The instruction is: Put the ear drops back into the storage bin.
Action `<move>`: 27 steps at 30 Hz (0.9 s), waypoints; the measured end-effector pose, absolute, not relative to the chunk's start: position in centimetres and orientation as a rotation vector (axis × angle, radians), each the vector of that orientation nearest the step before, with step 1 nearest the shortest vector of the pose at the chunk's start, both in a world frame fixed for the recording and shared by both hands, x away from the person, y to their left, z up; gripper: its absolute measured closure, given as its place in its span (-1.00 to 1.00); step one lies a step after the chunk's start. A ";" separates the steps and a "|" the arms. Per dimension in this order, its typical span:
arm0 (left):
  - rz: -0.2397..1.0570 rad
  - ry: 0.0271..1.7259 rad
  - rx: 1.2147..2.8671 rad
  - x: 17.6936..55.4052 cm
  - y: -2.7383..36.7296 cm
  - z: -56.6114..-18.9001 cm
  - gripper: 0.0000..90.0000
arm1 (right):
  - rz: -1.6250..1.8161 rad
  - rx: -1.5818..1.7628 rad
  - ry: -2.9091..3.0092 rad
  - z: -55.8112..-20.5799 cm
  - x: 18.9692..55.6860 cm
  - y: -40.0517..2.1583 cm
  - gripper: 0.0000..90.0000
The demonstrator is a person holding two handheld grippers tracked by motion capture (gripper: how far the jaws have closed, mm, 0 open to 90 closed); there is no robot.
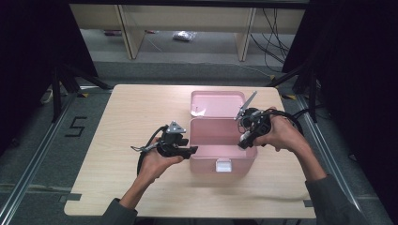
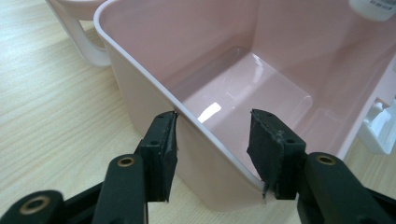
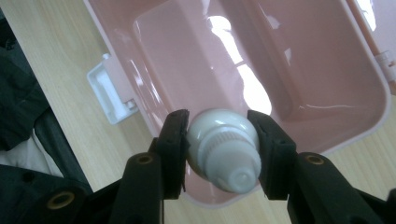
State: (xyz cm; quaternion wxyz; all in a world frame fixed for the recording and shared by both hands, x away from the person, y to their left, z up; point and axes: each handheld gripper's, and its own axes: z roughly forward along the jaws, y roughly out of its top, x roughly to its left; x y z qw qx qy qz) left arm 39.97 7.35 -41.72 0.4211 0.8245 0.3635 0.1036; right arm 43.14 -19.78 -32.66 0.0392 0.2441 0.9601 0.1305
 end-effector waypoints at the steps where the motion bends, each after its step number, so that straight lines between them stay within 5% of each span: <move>1: 0.261 0.911 2.066 40.0 7.3 -41.7 0.14 | 0.404 0.738 2.946 -32.9 43.3 -19.7 0.34; 27: 0.254 0.913 2.059 40.0 7.4 -41.8 0.14 | 0.335 0.786 2.978 -37.4 45.4 -18.7 0.34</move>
